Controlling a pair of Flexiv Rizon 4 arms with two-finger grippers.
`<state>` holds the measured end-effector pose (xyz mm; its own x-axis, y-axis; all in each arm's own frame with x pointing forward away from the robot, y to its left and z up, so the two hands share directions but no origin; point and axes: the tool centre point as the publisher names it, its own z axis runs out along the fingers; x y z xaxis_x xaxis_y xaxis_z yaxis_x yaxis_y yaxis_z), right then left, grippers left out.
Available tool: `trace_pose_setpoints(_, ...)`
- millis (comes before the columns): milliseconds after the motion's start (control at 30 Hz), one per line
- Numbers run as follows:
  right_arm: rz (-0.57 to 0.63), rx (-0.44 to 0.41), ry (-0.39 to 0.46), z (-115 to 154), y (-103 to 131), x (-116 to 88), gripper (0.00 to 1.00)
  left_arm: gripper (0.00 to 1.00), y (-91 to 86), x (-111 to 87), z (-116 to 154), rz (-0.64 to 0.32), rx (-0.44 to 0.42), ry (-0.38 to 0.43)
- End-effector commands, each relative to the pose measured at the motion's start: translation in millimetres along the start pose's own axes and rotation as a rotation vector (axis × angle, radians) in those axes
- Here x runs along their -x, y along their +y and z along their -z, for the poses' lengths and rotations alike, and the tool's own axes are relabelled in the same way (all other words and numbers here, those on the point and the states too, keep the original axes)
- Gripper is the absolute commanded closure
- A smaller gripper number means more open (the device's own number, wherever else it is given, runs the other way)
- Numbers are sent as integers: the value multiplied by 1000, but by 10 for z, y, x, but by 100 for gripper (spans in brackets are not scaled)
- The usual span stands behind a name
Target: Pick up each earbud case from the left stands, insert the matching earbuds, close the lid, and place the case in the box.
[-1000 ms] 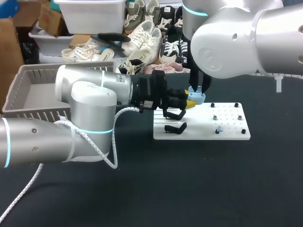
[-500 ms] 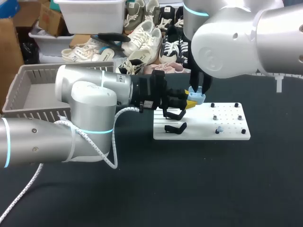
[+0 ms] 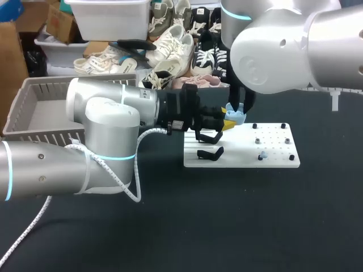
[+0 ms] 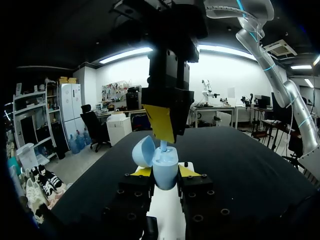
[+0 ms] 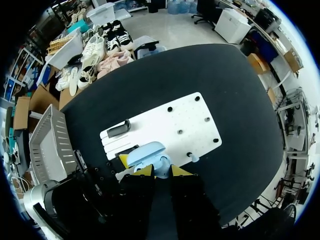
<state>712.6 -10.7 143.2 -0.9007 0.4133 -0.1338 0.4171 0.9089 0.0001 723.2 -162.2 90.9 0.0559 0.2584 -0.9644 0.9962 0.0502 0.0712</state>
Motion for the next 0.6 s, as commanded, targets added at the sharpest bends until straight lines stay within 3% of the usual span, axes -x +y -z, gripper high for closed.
trace_pose_setpoints(33,0,2,3,-28,6,-9,100,100,-13,-3,2,-1,6,-2)
trace_pose_setpoints(400,3,7,20,-97,25,-33,100,100,-13,-3,2,-1,6,-2)
trace_pose_setpoints(500,6,9,20,-98,25,-35,64,100,-13,-3,2,-1,6,-2)
trace_pose_setpoints(600,10,10,17,-74,28,-59,53,100,-13,-3,2,-1,6,-2)
